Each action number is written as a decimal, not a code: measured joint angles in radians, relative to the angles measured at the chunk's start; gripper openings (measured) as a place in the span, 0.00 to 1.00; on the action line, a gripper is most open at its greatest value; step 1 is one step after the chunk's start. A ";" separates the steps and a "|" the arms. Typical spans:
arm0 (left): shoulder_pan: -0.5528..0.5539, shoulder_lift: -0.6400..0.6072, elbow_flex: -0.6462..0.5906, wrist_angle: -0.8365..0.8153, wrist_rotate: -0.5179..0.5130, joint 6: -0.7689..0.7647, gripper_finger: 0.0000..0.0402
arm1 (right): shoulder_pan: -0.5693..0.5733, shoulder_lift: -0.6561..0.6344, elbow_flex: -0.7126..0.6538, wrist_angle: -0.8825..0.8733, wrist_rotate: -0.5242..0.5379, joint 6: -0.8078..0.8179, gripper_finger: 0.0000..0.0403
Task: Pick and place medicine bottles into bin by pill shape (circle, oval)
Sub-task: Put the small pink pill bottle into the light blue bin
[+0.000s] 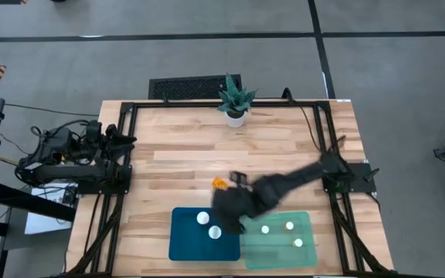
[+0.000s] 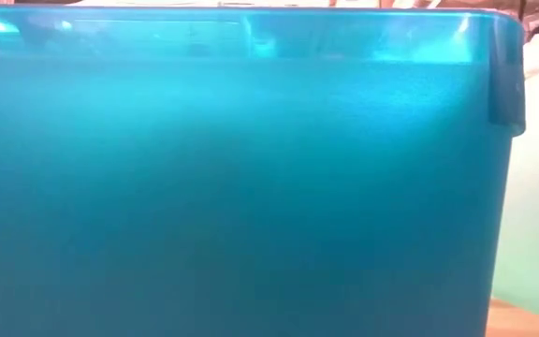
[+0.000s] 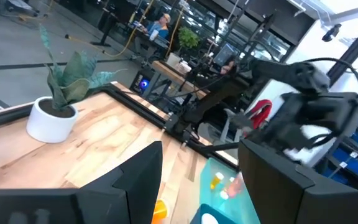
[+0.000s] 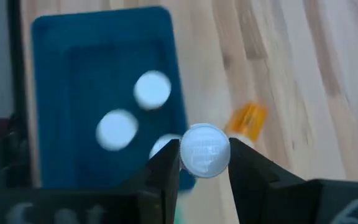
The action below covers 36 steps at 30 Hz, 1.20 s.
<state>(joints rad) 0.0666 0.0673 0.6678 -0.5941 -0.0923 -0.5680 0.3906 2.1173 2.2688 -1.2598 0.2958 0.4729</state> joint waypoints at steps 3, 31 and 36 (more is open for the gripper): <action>0.000 0.000 0.000 0.000 0.008 0.004 0.51 | 0.118 -0.039 0.000 -0.096 0.092 0.170 0.32; 0.000 0.000 0.000 -0.001 -0.001 0.005 0.51 | 0.557 -0.050 -0.453 -0.216 0.186 1.266 0.32; 0.000 0.000 0.000 0.000 -0.001 0.003 0.51 | 0.531 -0.050 -0.551 -0.123 0.195 1.266 0.32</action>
<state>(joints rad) 0.0664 0.0671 0.6678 -0.5945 -0.0937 -0.5647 0.9211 2.0670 1.7173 -1.3824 0.4913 1.7386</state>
